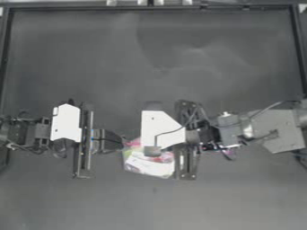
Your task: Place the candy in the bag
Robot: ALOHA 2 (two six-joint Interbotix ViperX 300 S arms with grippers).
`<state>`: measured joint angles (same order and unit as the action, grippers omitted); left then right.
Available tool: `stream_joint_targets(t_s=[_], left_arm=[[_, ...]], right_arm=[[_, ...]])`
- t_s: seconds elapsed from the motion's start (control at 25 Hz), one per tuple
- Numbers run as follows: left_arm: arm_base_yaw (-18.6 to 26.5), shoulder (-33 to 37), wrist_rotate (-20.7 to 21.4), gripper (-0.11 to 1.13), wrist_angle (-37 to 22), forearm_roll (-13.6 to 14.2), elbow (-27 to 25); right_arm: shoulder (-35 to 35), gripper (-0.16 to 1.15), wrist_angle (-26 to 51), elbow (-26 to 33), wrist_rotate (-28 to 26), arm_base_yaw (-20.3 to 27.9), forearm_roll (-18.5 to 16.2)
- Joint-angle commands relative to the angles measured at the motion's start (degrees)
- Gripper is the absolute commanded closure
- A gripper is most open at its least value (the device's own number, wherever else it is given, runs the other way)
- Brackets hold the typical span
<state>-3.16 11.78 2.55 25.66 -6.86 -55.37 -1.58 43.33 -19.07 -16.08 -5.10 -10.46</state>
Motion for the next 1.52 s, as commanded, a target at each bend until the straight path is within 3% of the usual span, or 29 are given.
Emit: stream_joint_targets(t_s=[0.04, 0.84, 1.52], left_arm=[[-0.18, 1.32, 0.00, 0.95, 0.18, 0.18, 0.53], [-0.18, 1.05, 0.00, 0.95, 0.18, 0.18, 0.44], [-0.18, 0.97, 0.00, 0.95, 0.18, 0.18, 0.35]], right_arm=[[2.99, 0.93, 0.26, -2.20, -1.67, -0.62, 0.09], [10.55, 0.93, 0.18, -13.27, -12.57, -2.81, -1.23], [15.47, 0.93, 0.53, -19.78, -18.11, -4.13, -1.14]])
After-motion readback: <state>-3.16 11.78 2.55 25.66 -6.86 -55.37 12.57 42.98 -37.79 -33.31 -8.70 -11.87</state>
